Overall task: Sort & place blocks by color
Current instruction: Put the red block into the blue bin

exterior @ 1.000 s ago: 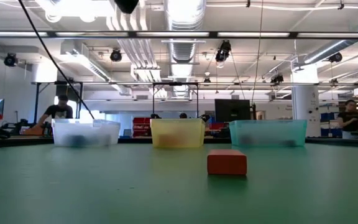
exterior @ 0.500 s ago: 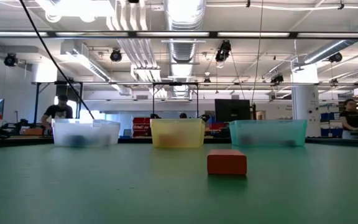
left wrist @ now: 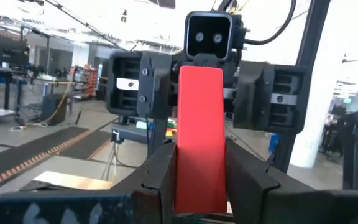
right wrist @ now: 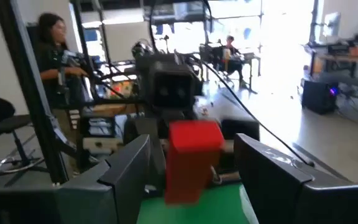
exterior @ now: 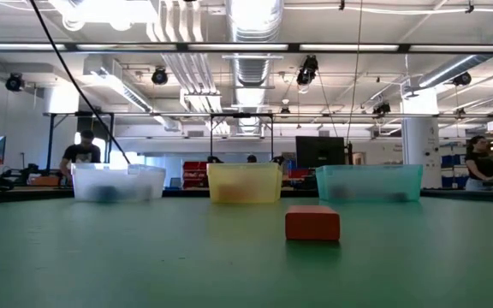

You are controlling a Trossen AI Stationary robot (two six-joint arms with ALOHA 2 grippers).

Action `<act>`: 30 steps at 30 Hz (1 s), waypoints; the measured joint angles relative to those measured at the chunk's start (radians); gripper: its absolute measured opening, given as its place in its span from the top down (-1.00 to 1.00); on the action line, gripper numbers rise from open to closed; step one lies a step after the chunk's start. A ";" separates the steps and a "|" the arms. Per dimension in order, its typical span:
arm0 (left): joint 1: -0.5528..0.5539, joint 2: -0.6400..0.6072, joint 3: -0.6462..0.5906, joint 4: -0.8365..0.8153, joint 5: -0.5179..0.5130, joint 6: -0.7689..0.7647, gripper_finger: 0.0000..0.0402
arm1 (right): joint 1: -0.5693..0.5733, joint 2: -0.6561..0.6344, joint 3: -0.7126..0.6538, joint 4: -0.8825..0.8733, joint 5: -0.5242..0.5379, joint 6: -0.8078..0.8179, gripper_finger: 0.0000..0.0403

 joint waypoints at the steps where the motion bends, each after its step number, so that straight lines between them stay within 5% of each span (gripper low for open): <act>1: 0.000 0.011 0.000 0.015 0.004 -0.010 0.55 | -0.004 0.008 0.000 0.020 -0.008 -0.006 -0.11; 11: 0.000 0.107 0.000 0.234 0.011 -0.031 0.55 | -0.011 0.045 0.000 0.102 -0.062 -0.016 -0.02; 20: 0.000 0.107 0.000 0.232 0.017 -0.046 0.42 | -0.016 0.036 0.000 0.102 -0.059 -0.021 0.53; 30: 0.000 0.107 0.000 0.222 -0.023 -0.109 0.17 | -0.026 0.035 0.000 0.094 -0.062 -0.028 0.54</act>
